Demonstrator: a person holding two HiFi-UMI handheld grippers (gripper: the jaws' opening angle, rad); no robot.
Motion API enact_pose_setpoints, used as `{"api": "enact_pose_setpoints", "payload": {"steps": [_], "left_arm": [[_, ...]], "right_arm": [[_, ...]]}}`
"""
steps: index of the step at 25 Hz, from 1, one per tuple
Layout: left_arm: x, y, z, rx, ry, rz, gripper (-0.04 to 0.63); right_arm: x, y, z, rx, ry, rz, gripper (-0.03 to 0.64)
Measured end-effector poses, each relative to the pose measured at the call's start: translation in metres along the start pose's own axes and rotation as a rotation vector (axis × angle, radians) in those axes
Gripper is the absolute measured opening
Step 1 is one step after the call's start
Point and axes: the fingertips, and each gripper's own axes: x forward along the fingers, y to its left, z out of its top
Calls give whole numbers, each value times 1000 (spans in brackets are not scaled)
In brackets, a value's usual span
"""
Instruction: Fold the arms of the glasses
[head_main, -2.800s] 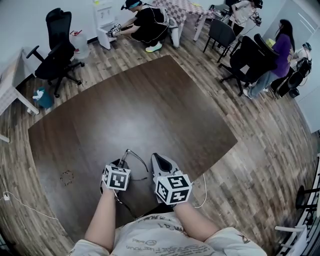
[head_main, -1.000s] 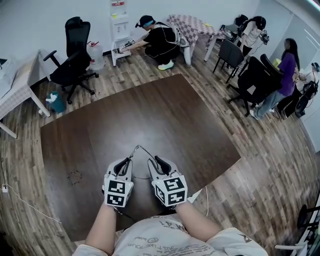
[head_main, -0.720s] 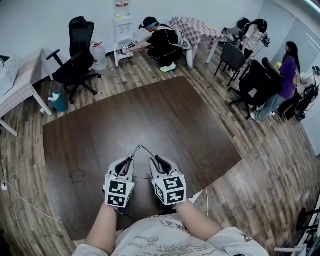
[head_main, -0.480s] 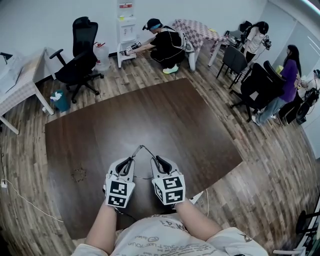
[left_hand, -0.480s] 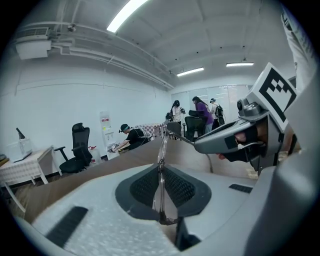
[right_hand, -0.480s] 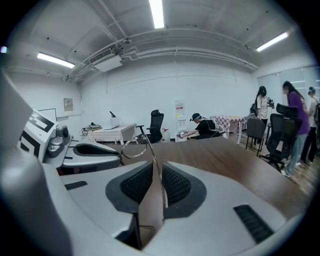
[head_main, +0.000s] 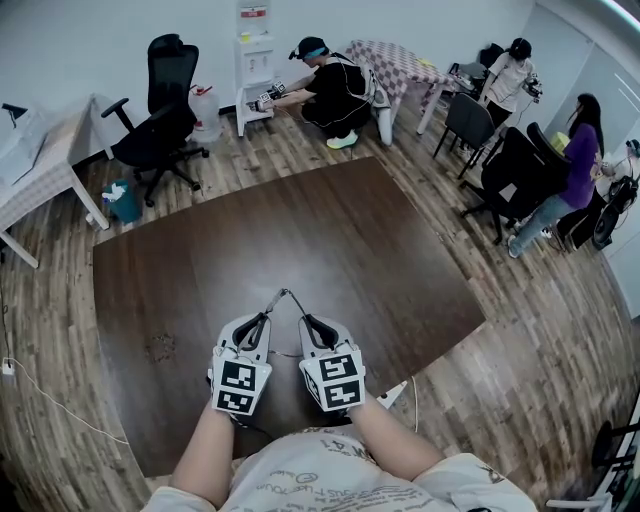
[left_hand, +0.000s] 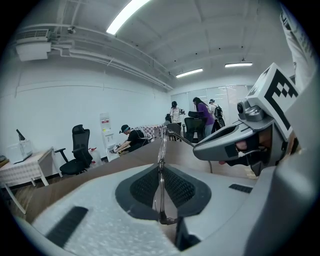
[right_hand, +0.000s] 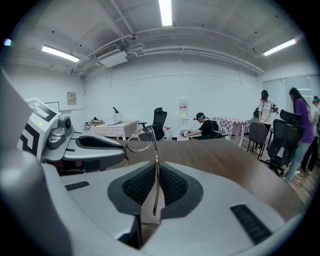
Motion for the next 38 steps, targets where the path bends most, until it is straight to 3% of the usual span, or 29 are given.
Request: {"api": "enact_pose_setpoints", "payload": {"steps": [16,25,33,38], "left_arm": [[2,-9,2,9,2,-30,41],[1,-18,5,-29,-11,-42,41],[3,-21,6,-48,-20,-48,41],[6,-29,7,-124,-30,-64,41]], "right_arm": [[4,17,-4,181,33,176,34],[1,21,-2,369,9,287,26],[3,22,-2,402,3,322,26],[4,24,-1,566,-2,377,26]]}}
